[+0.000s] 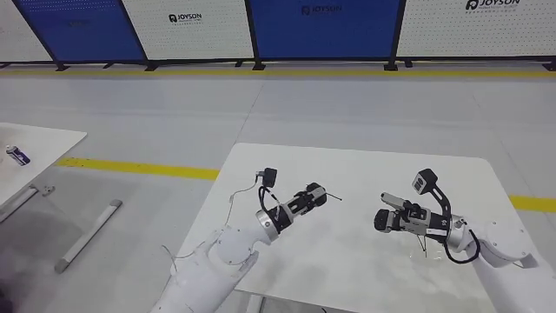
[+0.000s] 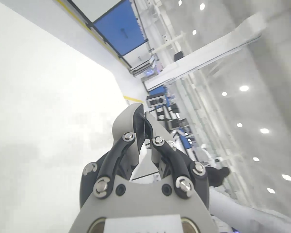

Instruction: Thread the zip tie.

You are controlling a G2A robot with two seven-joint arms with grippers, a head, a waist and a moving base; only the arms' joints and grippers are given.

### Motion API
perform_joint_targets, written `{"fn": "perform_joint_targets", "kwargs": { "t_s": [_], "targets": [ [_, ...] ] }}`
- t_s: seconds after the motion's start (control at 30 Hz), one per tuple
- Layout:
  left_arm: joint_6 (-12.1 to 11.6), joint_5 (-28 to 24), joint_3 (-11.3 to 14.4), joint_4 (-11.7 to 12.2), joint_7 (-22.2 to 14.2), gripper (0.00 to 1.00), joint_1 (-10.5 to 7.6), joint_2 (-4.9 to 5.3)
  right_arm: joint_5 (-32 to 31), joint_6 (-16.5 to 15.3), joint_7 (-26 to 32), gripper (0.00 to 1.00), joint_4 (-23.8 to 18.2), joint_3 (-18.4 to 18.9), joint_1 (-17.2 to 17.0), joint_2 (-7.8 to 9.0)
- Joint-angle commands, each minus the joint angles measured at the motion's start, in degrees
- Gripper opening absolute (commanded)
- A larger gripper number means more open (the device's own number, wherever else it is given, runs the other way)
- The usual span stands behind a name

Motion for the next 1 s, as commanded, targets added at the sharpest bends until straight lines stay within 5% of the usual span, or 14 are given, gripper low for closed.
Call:
{"fn": "perform_joint_targets", "kwargs": {
  "t_s": [0.0, 0.47, 0.63, 0.97],
  "targets": [
    [-0.1, 2.3, 0.8, 1.2, 0.2, 0.0, -0.27, -0.06, 0.0, 0.0, 0.0, 1.0, 0.0, 0.0, 0.0, 0.0],
    [0.0, 2.5, 1.0, 1.5, 0.6, 0.0, -0.43, -0.12, 0.0, 0.0, 0.0, 1.0, 0.0, 0.0, 0.0, 0.0],
    [2.2, 10.8, 2.4, 2.6, 1.2, 0.0, -0.51, 0.05, 0.0, 0.0, 0.0, 1.0, 0.0, 0.0, 0.0, 0.0],
    [2.6, 9.2, 2.7, 2.5, 0.7, 0.0, -0.1, -0.04, 0.0, 0.0, 0.0, 1.0, 0.0, 0.0, 0.0, 0.0]
  ]
}}
